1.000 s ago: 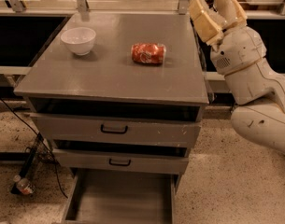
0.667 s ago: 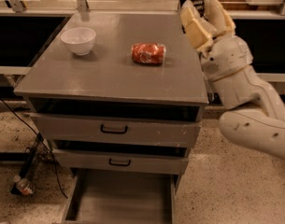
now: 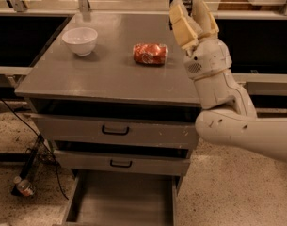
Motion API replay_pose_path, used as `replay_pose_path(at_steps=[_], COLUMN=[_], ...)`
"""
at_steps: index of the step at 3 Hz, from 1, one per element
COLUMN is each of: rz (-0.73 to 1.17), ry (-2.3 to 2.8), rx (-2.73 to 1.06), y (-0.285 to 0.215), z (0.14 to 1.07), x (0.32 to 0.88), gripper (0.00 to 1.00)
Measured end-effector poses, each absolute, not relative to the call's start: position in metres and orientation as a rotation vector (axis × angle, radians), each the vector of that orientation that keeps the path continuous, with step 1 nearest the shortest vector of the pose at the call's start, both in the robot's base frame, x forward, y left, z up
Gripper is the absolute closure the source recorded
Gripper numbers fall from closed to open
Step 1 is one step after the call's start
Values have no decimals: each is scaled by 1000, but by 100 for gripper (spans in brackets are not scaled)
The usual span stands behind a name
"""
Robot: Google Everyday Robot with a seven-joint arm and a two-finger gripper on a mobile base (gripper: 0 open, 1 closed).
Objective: Pick rxbar chocolate from bottom drawer and place on counter
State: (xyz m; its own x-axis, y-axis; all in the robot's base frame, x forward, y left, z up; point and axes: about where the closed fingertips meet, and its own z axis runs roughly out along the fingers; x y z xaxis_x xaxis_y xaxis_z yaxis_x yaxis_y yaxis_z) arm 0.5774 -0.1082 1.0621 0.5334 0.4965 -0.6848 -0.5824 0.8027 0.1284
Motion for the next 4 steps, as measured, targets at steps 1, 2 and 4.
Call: replay_pose_path(at_steps=[1, 2, 4], rz=[644, 623, 603], ry=[774, 792, 835], rx=[-119, -183, -320], y=[-109, -105, -94], z=[1063, 1062, 1061], x=[577, 576, 570], gripper=[100, 100, 100])
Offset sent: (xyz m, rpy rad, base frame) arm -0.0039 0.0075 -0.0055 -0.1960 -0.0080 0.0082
